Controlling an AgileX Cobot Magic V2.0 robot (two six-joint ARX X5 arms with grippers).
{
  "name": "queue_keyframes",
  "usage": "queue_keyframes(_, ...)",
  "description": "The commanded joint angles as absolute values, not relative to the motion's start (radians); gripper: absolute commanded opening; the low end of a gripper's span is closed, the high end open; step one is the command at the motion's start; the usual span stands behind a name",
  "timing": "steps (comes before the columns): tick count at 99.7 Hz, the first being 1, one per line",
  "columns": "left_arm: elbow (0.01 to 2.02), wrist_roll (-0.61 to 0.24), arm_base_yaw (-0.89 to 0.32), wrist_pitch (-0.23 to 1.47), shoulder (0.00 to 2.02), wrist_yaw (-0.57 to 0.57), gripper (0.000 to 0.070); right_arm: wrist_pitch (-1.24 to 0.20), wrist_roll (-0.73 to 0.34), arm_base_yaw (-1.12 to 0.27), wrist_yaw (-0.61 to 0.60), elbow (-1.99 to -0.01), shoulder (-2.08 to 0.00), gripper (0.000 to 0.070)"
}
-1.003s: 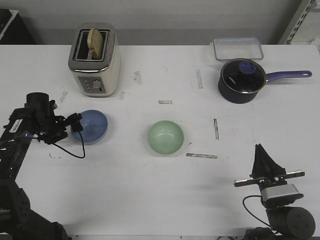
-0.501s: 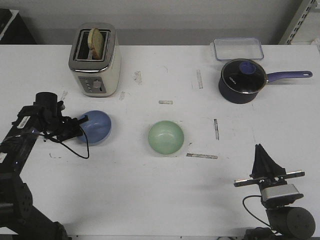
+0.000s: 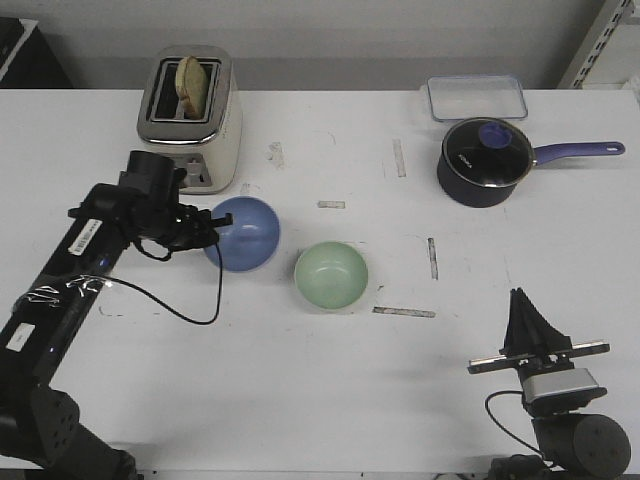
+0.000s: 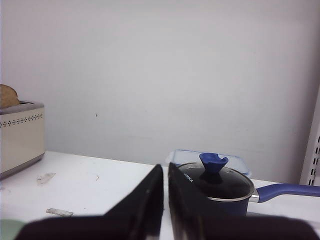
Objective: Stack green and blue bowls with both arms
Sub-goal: 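Lift the blue bowl and carry it over the green bowl, then lower the blue bowl into the green bowl and open the left gripper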
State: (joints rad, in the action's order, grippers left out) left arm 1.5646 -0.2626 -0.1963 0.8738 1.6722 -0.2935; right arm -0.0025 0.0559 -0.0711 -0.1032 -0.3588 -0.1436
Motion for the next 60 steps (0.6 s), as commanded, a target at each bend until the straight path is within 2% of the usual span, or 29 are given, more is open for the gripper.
queue_keyframes(1,1.594,-0.307,-0.258,0.838,1.685,-0.3,0.0001,0.007,0.065,-0.072,-0.102,-0.361,-0.143,0.0004)
queue_keyframes(18,1.594,-0.354,-0.411,0.733,1.708,-0.3,0.0001,0.007,0.065,-0.072,-0.102,-0.361,-0.143,0.0004)
queue_keyframes(32,1.594,-0.361,-0.505,0.665,1.737,-0.3,0.0001,0.007,0.065,-0.072,-0.102,-0.361,-0.143,0.0004)
queue_keyframes(60,1.594,-0.387,-0.57,0.658,1.824,-0.295,0.0005,0.007,0.065,-0.072,-0.102,-0.361,-0.143,0.0004)
